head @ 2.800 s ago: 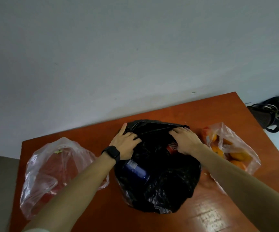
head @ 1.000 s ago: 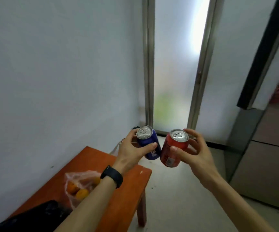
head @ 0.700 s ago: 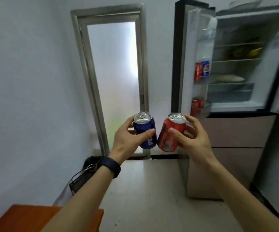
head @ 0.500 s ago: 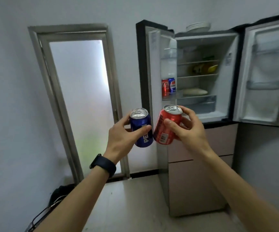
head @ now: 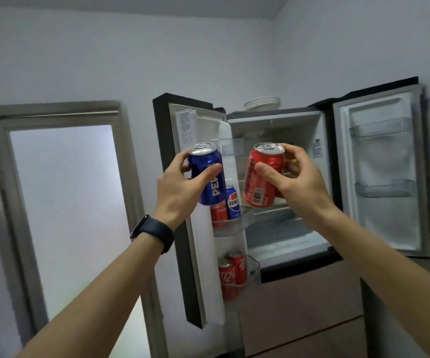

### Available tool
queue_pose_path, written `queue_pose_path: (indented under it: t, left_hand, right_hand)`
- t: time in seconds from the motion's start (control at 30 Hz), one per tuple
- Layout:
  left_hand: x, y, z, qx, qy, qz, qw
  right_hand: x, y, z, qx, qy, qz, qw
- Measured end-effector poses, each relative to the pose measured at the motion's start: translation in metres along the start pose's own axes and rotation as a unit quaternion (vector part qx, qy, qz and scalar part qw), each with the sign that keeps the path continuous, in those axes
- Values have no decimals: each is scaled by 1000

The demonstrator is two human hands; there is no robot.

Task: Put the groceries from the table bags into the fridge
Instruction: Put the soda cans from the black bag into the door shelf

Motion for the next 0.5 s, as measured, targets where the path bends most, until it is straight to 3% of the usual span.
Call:
queue_pose_path:
  t: [0.27,0.5]
  left_hand:
    - [37,117,-10,65,85,55,993]
    - [64,191,-12,37,152,118,981]
  right_hand:
    - [-2,130,31,-76,-1,37,996]
    - [21,243,76,-97,91,26,991]
Point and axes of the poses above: each hand's wrist, its own y-axis towards the middle knuckle, its own x-axis out of the palm, z = x × y, the point moved 6 cm from there along y, towards the middle knuckle, and after that the axes turned 1 degree about -y, right-handed, at the moved point
